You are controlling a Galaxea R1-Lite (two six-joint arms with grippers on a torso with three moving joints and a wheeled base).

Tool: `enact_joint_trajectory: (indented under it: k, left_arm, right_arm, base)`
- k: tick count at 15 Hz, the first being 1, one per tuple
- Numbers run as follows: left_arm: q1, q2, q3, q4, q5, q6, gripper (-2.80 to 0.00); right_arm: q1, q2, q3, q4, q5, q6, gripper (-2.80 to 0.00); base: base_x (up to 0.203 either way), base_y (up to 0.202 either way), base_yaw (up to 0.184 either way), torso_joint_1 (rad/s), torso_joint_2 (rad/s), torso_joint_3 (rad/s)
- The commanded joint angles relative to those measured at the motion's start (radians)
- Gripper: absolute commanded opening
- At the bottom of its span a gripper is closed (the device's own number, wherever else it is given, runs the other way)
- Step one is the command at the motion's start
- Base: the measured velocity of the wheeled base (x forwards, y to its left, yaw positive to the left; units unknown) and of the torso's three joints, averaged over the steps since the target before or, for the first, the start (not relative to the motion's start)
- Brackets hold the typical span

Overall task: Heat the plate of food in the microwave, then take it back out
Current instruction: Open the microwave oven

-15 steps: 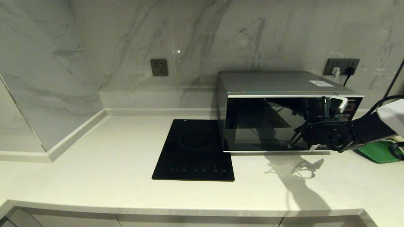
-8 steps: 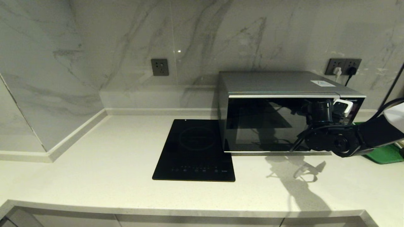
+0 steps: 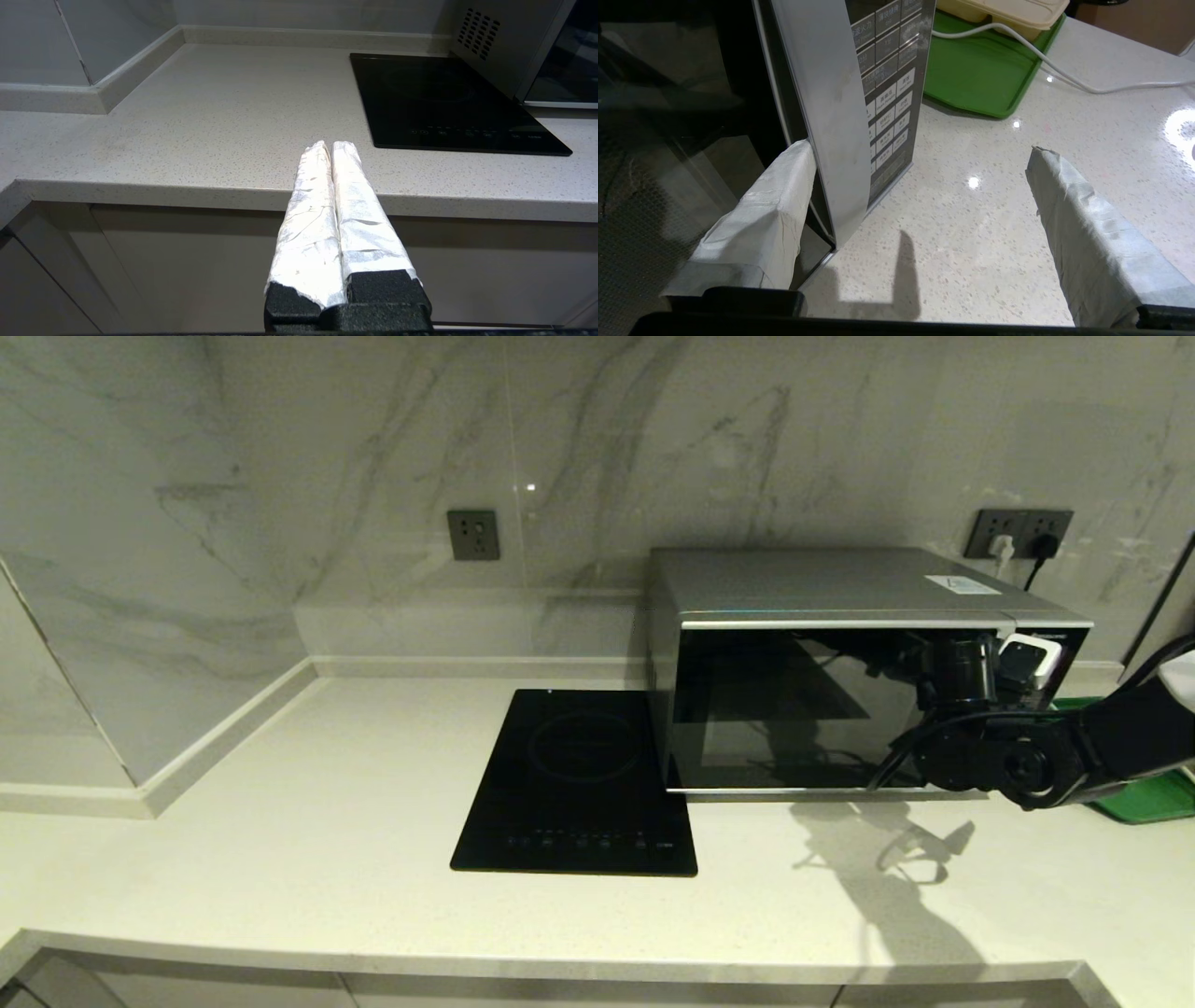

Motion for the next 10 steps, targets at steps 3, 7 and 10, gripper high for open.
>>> enact_joint_trajectory:
  k: [3, 7, 10]
  left_arm:
    - [0.001, -0.002, 0.0, -0.001, 0.0, 0.0, -2.8]
    - [0.001, 0.0, 0.0, -0.001, 0.0, 0.0, -2.8]
    - [0.0, 0.0, 0.0, -0.001, 0.0, 0.0, -2.8]
  right_arm:
    - [0.008, -0.115, 0.028, 0.002, -0.012, -0.003, 0.0]
    - [0.053, -0.12, 0.1, 0.014, 0.029, -0.014, 0.0]
    - [0.141, -0.168, 0.175, 0.028, 0.116, -0.018, 0.0]
  base:
    - [0.0, 0.0, 0.0, 0.0, 0.0, 0.0]
    - [0.0, 0.0, 0.0, 0.0, 0.0, 0.0]
    - [0.0, 0.0, 0.0, 0.0, 0.0, 0.0]
